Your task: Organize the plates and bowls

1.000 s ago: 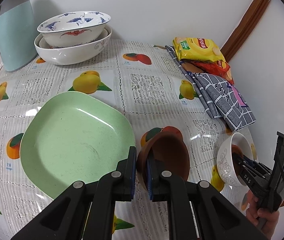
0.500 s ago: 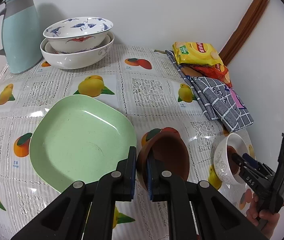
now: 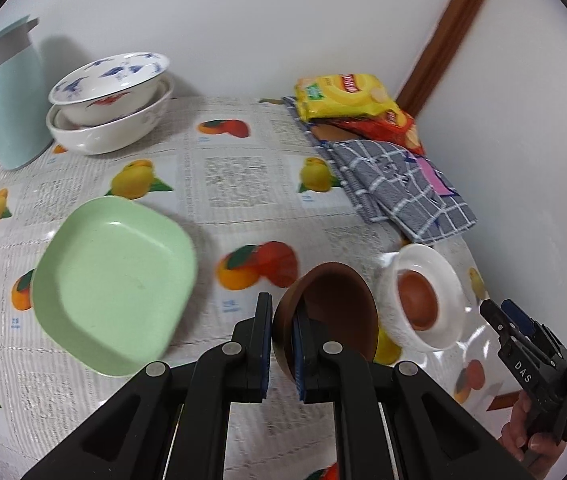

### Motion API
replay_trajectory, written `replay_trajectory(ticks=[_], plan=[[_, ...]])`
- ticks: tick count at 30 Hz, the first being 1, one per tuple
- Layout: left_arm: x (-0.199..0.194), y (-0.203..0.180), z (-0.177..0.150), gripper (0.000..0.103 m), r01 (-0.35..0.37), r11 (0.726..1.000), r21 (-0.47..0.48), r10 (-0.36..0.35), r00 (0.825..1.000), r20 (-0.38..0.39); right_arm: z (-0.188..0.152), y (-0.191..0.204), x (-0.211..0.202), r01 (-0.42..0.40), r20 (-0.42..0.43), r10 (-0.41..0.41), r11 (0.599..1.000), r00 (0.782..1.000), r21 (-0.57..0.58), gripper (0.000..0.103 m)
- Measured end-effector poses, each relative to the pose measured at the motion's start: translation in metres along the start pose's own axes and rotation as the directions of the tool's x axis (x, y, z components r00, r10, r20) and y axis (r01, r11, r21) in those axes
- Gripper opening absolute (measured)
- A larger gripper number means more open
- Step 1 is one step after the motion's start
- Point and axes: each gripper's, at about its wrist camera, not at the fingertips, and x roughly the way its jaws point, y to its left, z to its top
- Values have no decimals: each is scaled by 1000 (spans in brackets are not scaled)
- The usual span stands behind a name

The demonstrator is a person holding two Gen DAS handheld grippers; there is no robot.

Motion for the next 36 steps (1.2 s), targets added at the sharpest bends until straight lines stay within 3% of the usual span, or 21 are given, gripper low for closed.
replay_trajectory(ticks=[6,13,20,36], plan=[[7,-37,1,9,36,998,51,-35,999,-13,-11,-34,-6,-45,-7,46,996,999,78,50],[22,-73,7,9,54,993,104,-51,998,-30,-24,-71,-4,12,-26,-8,989,1000,149,50],[48,-96,10,9,68,990,128,-59,996,-72,-35,-93,5,8,-42,0,978,999,206,50],[97,-115,14,10,85,987,139,-65,987,-148,-37,-85,16,-13,-68,26,984,997,177,50]])
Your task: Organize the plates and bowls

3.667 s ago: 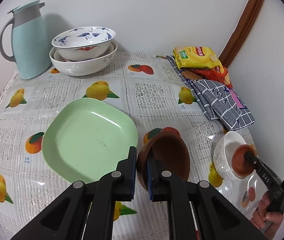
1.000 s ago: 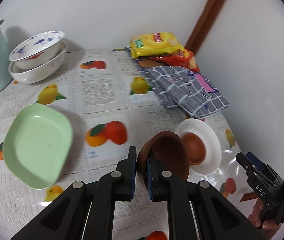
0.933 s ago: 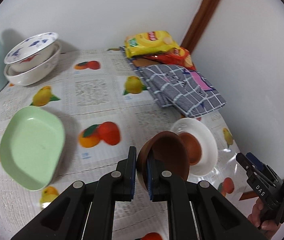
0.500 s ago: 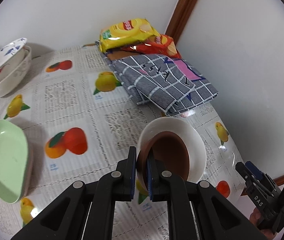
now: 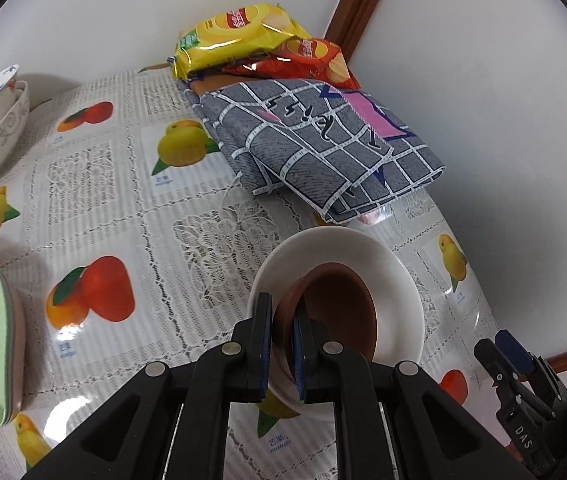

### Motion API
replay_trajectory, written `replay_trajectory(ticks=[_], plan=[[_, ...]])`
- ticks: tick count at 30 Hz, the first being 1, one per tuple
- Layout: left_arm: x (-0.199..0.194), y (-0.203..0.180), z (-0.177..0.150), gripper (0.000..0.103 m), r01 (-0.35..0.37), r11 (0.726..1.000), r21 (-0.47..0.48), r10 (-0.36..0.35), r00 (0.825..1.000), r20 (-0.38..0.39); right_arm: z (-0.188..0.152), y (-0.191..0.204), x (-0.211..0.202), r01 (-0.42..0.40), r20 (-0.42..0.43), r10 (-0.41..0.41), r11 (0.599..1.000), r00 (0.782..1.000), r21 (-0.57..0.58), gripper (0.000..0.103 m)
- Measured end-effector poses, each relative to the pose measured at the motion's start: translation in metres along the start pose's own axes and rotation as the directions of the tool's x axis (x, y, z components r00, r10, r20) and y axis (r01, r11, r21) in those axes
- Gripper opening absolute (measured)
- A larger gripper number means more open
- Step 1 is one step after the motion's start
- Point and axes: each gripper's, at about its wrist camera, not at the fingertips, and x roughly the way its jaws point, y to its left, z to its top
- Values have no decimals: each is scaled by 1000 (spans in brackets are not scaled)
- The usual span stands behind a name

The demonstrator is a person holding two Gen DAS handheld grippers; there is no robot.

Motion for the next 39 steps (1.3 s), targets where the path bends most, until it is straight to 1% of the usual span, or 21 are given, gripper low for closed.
replay_trajectory(ticks=[4,9,17,20,22,24,25,26,32,35,39], plan=[[7,-3,2,10,8,1000,6,-8,1000,-10,1,3,2,17,-4,-17,1000,1000,-20,50],[15,-6,2,11,17,1000,13,-17,1000,-26,4,2,1,19,2,-19,1000,1000,-14,50],[19,-5,2,12,59,998,4,-59,998,-31,2,5,-1,23,-4,-23,999,1000,-25,50],[17,-4,2,20,93,996,2,-93,994,-50,2,7,-5,21,-1,-21,999,1000,-26,50],[14,-6,0,24,102,995,9,-101,993,-54,2,9,-10,22,5,-22,999,1000,-33,50],[6,-9,-2,33,105,994,28,-104,994,-45,1,12,-14,21,11,-21,999,1000,-41,50],[1,-12,-4,43,101,994,40,-99,994,-36,1,14,-17,21,14,-21,999,1000,-46,50],[-3,-13,-5,47,96,994,49,-95,995,-27,0,16,-20,22,17,-21,999,1000,-50,50],[-36,-11,-15,49,71,995,77,-73,997,25,-6,31,-40,39,45,-35,995,998,-92,50],[-53,-6,-23,50,35,997,75,-39,998,52,-10,40,-52,43,71,-35,993,997,-114,54],[-76,4,-36,50,29,997,65,-35,995,91,-16,54,-67,13,86,-1,990,996,-142,55]])
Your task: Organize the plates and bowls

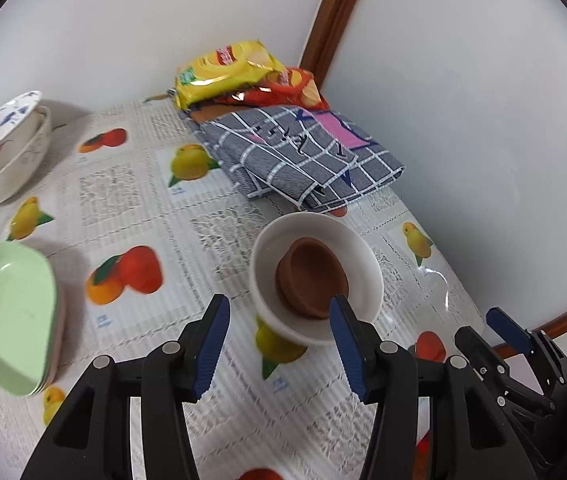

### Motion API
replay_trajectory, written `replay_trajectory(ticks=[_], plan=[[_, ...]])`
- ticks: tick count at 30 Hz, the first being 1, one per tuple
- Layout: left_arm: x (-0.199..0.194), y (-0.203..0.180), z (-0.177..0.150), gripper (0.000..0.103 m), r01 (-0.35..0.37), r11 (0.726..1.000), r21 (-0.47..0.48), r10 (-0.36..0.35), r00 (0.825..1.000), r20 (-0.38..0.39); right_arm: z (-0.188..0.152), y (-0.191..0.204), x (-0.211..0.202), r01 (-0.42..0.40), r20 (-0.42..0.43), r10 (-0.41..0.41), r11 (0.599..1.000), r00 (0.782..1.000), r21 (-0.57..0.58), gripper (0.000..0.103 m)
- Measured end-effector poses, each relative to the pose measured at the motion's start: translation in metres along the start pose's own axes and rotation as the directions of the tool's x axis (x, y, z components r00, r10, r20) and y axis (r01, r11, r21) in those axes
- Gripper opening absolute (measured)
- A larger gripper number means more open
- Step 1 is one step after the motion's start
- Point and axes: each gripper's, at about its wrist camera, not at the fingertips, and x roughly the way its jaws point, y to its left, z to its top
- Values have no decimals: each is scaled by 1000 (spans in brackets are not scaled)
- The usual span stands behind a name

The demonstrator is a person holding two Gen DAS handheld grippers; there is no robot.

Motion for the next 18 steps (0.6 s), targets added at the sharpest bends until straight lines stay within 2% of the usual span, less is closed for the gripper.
replay_trajectory(ticks=[5,9,13,18], plan=[[-33,10,-17,50,29,999,13,-30,996,86,-5,9,-18,12,22,-12,1000,1000,10,55],[-52,15,-29,50,10,1000,7,-10,991,131,-10,10,-32,1,54,-3,999,999,36,55],[-63,16,-39,50,7,1000,23,-10,993,121,-14,14,-39,-37,28,36,999,999,38,55],[-71,14,-47,50,-2,1000,27,-1,993,115,-19,24,-46,-26,27,26,1000,999,4,55]])
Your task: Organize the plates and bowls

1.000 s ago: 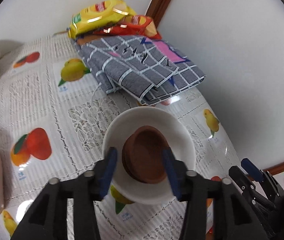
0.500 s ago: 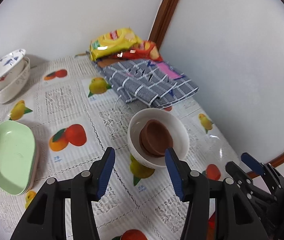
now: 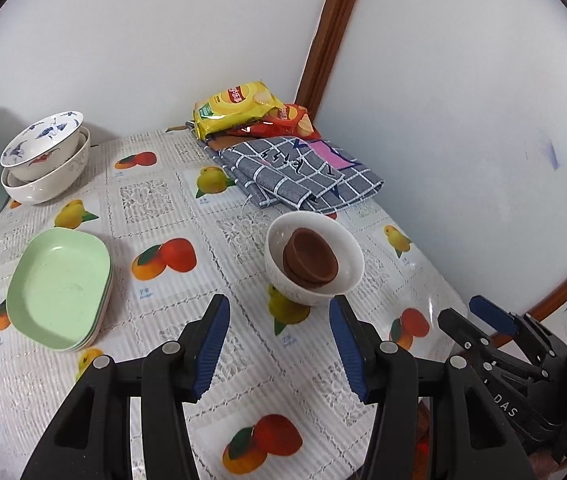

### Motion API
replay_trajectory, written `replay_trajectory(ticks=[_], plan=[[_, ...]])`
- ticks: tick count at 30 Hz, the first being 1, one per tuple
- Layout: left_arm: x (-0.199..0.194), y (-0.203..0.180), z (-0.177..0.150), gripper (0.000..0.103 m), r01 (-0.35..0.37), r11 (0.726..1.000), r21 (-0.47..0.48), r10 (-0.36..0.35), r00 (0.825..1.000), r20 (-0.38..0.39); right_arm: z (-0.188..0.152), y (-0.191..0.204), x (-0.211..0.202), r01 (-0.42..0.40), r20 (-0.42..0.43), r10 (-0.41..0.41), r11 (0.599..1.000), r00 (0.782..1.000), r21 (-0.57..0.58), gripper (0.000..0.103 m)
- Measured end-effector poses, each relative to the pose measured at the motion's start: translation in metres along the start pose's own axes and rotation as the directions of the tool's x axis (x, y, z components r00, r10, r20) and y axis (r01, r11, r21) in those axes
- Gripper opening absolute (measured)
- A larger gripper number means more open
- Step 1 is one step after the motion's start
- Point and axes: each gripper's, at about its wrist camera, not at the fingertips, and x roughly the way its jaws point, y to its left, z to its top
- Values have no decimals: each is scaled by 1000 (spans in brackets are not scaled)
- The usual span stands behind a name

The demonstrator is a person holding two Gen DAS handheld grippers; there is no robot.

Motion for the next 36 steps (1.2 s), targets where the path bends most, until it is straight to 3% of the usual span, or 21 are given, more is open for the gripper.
replay_trajectory(ticks=[15,36], plan=[[0,11,-6,50,-71,996,-61,70,997,-19,7,-3,15,-63,-28,63,998,998,-12,55],[90,2,27,50,-111,992,-58,102,985,-141,36,-23,96,-91,-84,93,996,992,24,55]])
